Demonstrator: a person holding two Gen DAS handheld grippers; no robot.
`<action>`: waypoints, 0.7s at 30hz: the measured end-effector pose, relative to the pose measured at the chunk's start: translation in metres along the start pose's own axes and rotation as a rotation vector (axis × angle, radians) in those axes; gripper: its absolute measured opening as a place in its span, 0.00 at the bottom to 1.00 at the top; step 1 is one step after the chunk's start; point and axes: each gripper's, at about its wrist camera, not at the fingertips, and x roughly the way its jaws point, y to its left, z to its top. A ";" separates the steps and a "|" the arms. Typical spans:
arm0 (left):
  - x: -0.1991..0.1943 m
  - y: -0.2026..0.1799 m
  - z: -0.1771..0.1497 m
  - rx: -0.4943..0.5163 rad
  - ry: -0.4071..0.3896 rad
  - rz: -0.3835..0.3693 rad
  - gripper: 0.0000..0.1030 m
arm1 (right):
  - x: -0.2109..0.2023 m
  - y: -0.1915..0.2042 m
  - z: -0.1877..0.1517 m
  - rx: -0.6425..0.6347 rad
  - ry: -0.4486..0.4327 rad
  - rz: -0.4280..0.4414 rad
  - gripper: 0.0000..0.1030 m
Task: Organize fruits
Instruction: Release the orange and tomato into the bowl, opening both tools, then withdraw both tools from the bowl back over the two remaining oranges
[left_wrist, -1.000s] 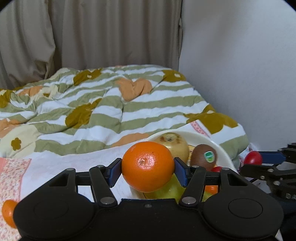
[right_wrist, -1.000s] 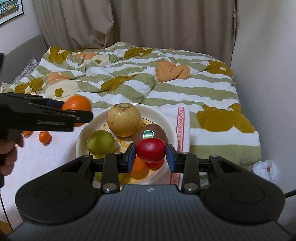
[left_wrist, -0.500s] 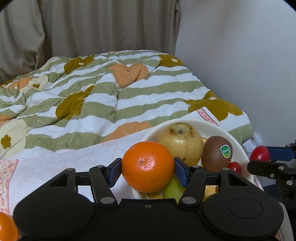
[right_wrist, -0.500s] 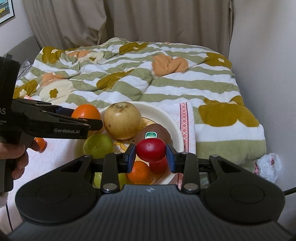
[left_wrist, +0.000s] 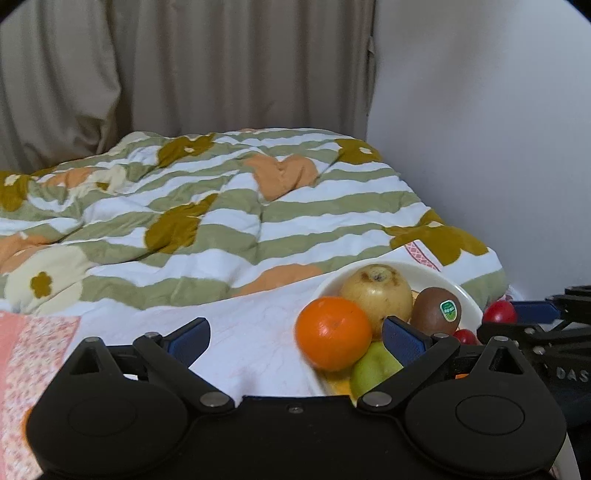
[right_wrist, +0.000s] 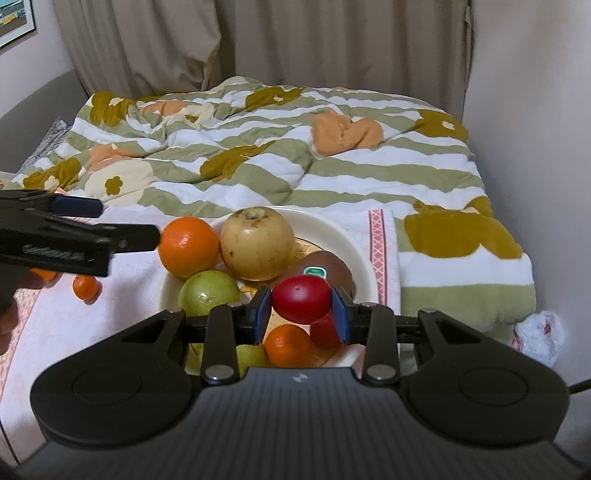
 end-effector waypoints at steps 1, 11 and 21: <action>-0.004 0.001 -0.002 -0.004 -0.002 0.008 0.98 | 0.001 0.002 0.001 -0.008 -0.005 0.005 0.49; -0.043 0.005 -0.032 -0.047 -0.005 0.090 0.99 | 0.028 0.018 -0.005 -0.087 -0.007 0.081 0.49; -0.063 0.003 -0.051 -0.064 -0.008 0.130 0.99 | 0.025 0.027 -0.019 -0.138 -0.049 0.066 1.00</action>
